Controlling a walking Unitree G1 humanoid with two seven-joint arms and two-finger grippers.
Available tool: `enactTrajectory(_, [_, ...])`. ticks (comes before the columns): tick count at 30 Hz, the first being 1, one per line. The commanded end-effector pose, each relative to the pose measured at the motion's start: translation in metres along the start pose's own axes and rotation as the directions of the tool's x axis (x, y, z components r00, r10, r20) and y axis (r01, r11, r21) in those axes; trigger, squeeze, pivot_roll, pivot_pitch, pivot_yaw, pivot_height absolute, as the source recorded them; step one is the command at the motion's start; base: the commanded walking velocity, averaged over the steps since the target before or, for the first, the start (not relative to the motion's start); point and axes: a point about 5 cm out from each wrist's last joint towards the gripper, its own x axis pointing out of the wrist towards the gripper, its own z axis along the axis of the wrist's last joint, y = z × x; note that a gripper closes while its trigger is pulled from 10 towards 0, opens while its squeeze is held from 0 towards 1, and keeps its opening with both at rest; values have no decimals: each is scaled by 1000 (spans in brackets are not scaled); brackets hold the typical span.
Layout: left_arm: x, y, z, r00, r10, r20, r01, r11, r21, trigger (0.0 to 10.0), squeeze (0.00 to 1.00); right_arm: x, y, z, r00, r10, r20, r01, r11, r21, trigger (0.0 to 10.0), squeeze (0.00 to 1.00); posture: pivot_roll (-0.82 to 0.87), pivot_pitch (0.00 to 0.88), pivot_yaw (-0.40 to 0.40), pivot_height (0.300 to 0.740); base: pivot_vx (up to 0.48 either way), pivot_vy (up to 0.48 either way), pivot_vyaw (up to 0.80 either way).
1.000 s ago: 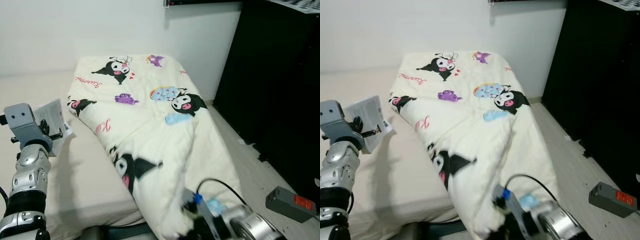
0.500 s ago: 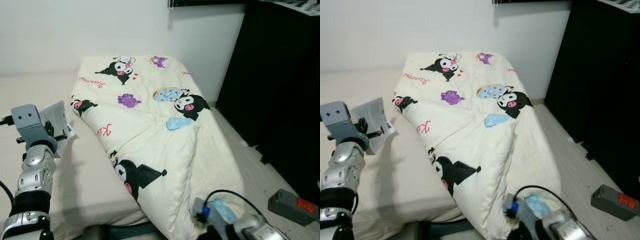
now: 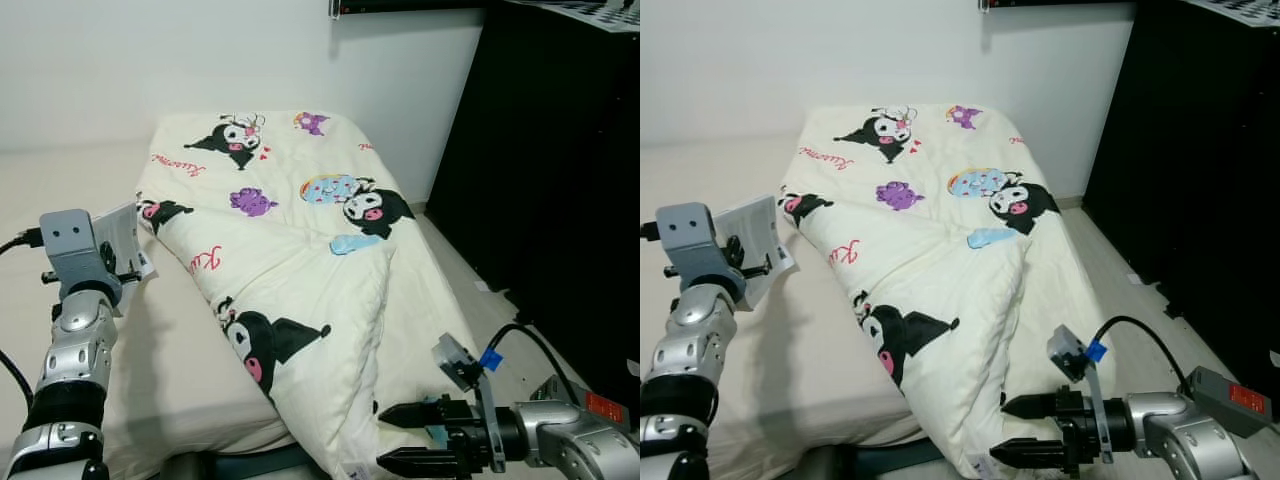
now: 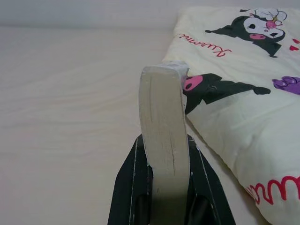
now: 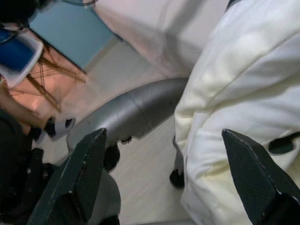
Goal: Clean up the room
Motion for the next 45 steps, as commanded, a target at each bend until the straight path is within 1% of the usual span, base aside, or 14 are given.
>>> enactTrajectory(1, [2,2,8,999,8,40,-9,1000,17,0,0,-6,2,9,999,-12,53,13,1000,-22,10000,1000,-121,37,-23,530,0,0,0])
enactTrajectory(5, [2,0,10,999,-1,54,0,1000,13,0,0,-25,-12,31,953,-156,259,173,984,-44,10000,1000,-118,40,-23,530,0,0,0])
enactTrajectory(7, [2,0,10,999,-1,54,0,1000,13,0,0,-25,-12,31,953,-156,259,173,984,-44,10000,1000,-118,40,-23,530,0,0,0])
enactTrajectory(10, [1,-4,18,994,-33,105,36,999,-21,0,0,-58,-52,53,690,-523,501,546,830,115,10000,1000,-114,44,-24,530,0,0,0])
enactTrajectory(11, [1,-4,18,994,-33,105,36,999,-21,0,0,-58,-52,53,690,-523,501,546,830,115,10000,1000,-114,44,-24,530,0,0,0])
enactTrajectory(12, [1,-4,19,993,-32,113,33,999,-10,0,0,-67,-64,56,582,-620,527,629,753,192,10000,945,-110,45,-22,530,0,0,0])
enactTrajectory(13, [1,-3,21,993,-23,118,25,1000,-12,0,0,-74,-72,59,488,-686,540,680,687,258,10000,616,-110,46,-21,530,0,0,0])
enactTrajectory(14, [1,-3,21,993,-23,118,25,1000,-12,0,0,-74,-72,59,488,-686,540,680,687,258,10000,616,-110,46,-21,530,0,0,0])
enactTrajectory(15, [2,-2,23,992,-8,129,9,1000,-7,0,0,-78,-77,61,418,-720,554,687,650,327,10000,39,-105,49,-20,530,0,0,0])
enactTrajectory(18, [3,4,33,985,29,173,-27,1000,-13,0,0,-78,-85,67,341,-743,576,656,627,421,10000,0,-100,52,-17,530,0,0,0])
enactTrajectory(25, [2,14,54,963,69,261,-61,997,-36,0,0,-64,-92,75,358,-717,598,593,669,448,10000,0,-80,69,-22,530,0,0,0])
enactTrajectory(29, [-6,22,103,900,52,433,-3,994,-112,0,0,-38,-97,90,414,-650,637,507,746,433,10000,0,-42,134,-28,530,0,0,0])
enactTrajectory(35, [-19,21,139,843,-50,535,130,985,-112,196,0,-21,-103,98,424,-653,628,469,751,465,10000,0,1,217,-29,530,0,0,0])
enactTrajectory(45, [-42,20,139,858,-165,487,208,978,-35,549,0,13,-103,105,562,-579,591,402,815,416,10000,0,50,354,-40,530,0,0,0])
